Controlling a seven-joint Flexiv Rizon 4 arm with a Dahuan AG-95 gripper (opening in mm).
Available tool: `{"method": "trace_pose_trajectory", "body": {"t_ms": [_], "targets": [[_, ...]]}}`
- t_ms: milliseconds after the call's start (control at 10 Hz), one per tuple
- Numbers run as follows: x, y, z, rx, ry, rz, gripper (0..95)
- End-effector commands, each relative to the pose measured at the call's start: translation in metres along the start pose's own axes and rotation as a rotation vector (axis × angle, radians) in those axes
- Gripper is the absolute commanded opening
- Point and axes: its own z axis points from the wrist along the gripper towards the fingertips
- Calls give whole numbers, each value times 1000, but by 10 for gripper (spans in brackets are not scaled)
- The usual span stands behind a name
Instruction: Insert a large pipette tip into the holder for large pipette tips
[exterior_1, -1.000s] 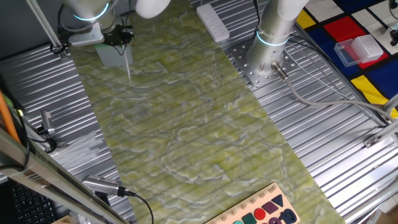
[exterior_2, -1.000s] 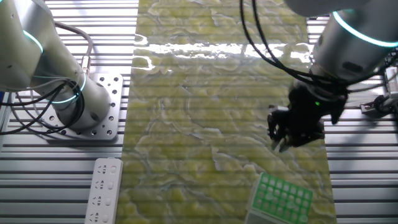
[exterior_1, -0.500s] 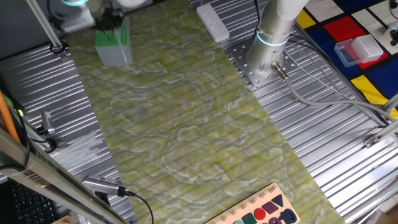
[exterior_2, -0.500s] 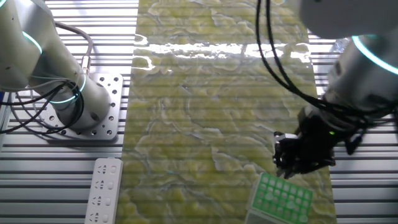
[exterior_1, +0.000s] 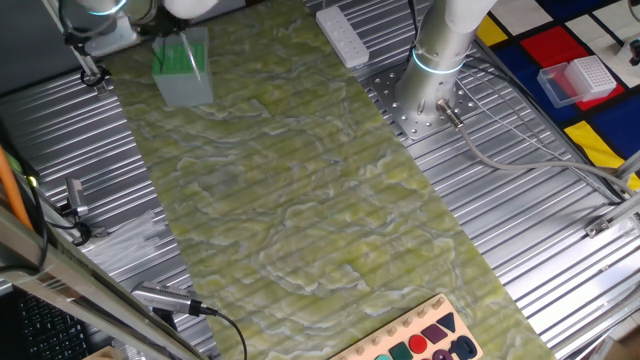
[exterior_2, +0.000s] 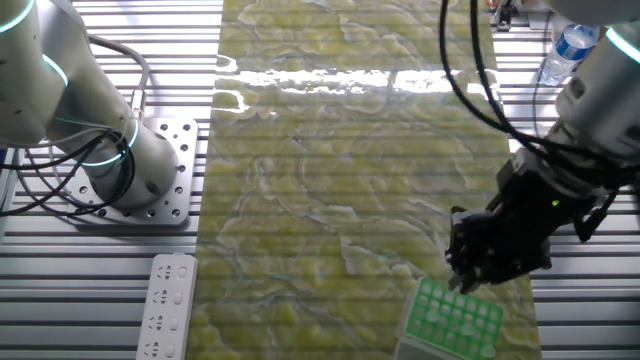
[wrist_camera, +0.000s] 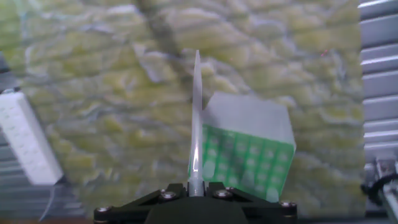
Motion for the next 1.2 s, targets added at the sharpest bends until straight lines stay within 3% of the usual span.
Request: {"method": "trace_pose_trajectory", "body": {"t_ms": [100,400,500,600,800,1200], "targets": [[18,1,2,-33,34,33,0],[39,4,2,-67,52,50,0],[41,5,1,-68,67,55,0],[45,6,0,-67,104,71,0],[46,7,0,-68,147,103,0],[49,9,-2,-86,185,164,0]]}}
